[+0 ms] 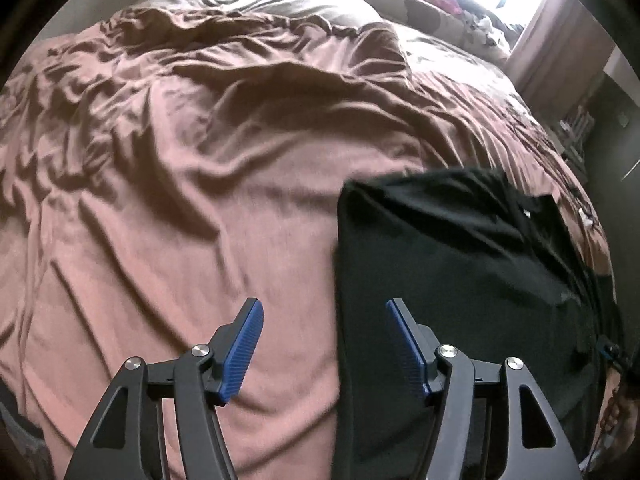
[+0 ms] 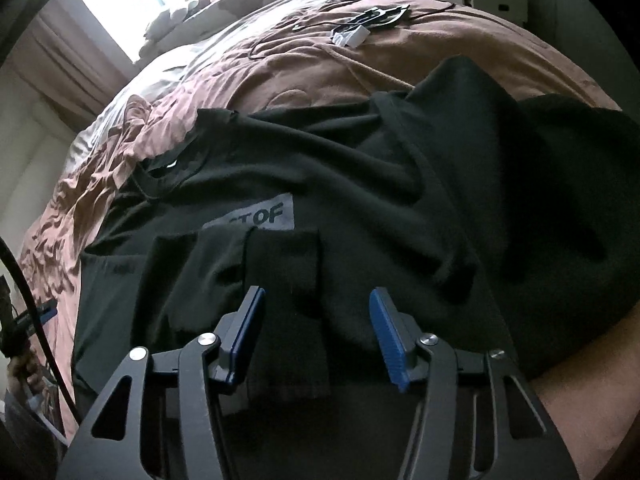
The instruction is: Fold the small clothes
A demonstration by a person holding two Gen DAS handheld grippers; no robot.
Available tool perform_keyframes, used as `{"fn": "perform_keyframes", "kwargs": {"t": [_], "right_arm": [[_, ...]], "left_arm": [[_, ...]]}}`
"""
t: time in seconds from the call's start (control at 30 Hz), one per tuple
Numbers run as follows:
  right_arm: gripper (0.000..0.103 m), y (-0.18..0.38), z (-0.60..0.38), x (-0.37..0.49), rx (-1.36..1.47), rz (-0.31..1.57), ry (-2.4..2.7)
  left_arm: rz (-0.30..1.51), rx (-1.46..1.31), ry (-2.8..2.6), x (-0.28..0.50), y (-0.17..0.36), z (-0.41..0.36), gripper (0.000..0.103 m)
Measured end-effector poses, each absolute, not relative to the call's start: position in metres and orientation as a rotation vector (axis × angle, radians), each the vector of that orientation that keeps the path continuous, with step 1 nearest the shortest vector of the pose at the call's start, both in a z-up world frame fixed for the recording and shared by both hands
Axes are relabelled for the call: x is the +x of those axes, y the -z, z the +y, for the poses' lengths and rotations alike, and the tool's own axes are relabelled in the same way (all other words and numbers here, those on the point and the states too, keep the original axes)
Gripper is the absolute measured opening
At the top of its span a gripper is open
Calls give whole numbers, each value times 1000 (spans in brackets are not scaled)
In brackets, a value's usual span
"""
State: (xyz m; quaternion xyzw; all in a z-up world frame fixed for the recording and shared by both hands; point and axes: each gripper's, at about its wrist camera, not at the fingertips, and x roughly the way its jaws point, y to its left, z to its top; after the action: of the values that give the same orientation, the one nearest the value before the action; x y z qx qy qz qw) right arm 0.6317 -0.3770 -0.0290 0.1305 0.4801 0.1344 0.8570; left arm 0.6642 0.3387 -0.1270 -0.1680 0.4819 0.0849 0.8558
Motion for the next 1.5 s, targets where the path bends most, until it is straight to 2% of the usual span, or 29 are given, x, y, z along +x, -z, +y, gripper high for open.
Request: {"fn": "perform_keyframes", "kwargs": {"t": [0.57,0.6,0.63,0.67,0.7,0.73,0.77,0.8,0.9,1.17,1.33,1.37,1.4,1.43,1.47,1.5], "right_arm": [[52,44,-370,661,302,1012,-309],[51,46,-369,662,315,1012,-322],[48,47,-369,663,327,1012,-333],[43,48,-368,664,338,1012,-346],[37,50,-366,664,344,1015,-365],[35,52,-363,665,336,1019,-381],[23,54,-359,665,307,1021,-378],[7,55,-356,666,273,1025,-366],[4,50,-358,666,266,989,-348],[3,32,-360,643,232,876,-271],[9,54,-349,648,186,995,-202],[16,54,-351,647,197,992,-200],[33,51,-353,644,196,979,-190],[43,48,-354,642,193,969,-189],[58,45,-355,639,191,957,-193],[60,40,-355,636,186,940,-194]], "left_arm": [[1002,-308,-101,735,164,325,64],[1004,-304,-100,737,166,324,60],[1013,-292,-91,740,169,321,43],[1031,-279,-94,743,171,319,18],[1047,-263,-108,744,174,319,7],[1046,-252,-117,745,175,319,6],[1032,-250,-116,744,173,319,6],[1012,-248,-121,742,170,320,6],[978,-252,-166,737,162,330,6],[986,-259,-214,738,169,342,6],[1052,-217,-357,737,180,351,6],[1034,-267,-326,731,176,356,8],[1020,-292,-306,726,172,359,9],[1009,-302,-294,719,167,362,13],[1003,-297,-298,714,163,364,20],[997,-295,-301,707,158,365,25]]}}
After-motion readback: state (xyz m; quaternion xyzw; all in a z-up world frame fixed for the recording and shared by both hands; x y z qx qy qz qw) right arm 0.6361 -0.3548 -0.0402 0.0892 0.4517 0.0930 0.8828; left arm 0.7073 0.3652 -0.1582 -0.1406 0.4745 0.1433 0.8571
